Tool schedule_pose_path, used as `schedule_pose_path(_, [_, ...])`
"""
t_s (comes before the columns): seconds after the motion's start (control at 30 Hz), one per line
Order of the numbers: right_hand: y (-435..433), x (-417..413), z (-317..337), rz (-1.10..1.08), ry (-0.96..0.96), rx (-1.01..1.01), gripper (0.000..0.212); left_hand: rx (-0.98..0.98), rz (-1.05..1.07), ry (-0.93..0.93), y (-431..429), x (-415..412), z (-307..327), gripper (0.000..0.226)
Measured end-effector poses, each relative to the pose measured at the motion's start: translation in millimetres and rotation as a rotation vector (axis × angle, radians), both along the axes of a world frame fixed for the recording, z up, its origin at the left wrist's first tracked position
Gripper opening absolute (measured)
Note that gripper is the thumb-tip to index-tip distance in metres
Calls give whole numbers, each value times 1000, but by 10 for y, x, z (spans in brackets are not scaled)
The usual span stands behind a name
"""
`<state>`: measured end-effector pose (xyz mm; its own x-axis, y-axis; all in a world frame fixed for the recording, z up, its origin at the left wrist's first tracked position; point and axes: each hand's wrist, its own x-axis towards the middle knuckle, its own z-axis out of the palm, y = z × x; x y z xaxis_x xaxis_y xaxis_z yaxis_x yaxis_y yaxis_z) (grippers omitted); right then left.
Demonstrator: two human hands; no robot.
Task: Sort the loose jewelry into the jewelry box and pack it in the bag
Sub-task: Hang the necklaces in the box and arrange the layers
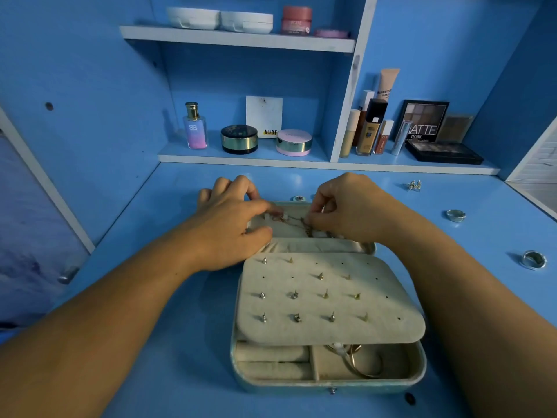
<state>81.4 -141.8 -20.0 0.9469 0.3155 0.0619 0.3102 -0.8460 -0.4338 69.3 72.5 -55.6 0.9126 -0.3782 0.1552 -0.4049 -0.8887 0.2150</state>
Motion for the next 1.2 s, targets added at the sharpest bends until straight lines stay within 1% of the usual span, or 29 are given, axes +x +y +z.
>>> schedule_pose_path(0.1, [-76,-73,72,56,162,47,15,-9,-3,-2,11,1,-5,54])
schedule_pose_path(0.2, [-142,-114,136,99,262,126,18,-47,-3,-9,28,-21,-13,56])
schedule_pose_path(0.3, [-154,-139,155,136,314,130,20,-99,0,1,87,-46,-23,77])
schedule_pose_path(0.37, [-135,-144,138,146,304,129,21,-78,-3,75,122,-46,-37,88])
schedule_pose_path(0.4, [-121,-146,129,152,296,139,22,-64,-13,117,126,-45,-44,89])
schedule_pose_path(0.5, [-92,-156,119,178,314,259,26,-81,-25,215,107,-48,-36,81])
schedule_pose_path(0.6, [-106,-163,136,206,352,387,19,-115,-21,233,103,-39,-36,79])
schedule_pose_path(0.7, [-121,-150,124,231,350,382,13,-126,-17,252,120,-29,-47,79])
schedule_pose_path(0.8, [-85,-141,107,191,291,424,12,-130,-20,258,124,-25,-48,80])
schedule_pose_path(0.87, [-47,-125,77,150,201,458,11,-132,-24,257,130,-21,-52,81])
schedule_pose_path(0.93, [-13,-106,27,129,102,414,8,-134,-26,260,140,-17,-59,85])
schedule_pose_path(1.03, [25,-83,-54,168,14,248,3,-147,-12,265,144,-29,-45,82])
schedule_pose_path(1.13, [18,-56,-96,162,-70,118,13,-163,-4,264,131,-61,-10,81])
schedule_pose_path(1.2, [21,-72,-103,179,-70,48,20,-165,-2,263,124,-75,2,73])
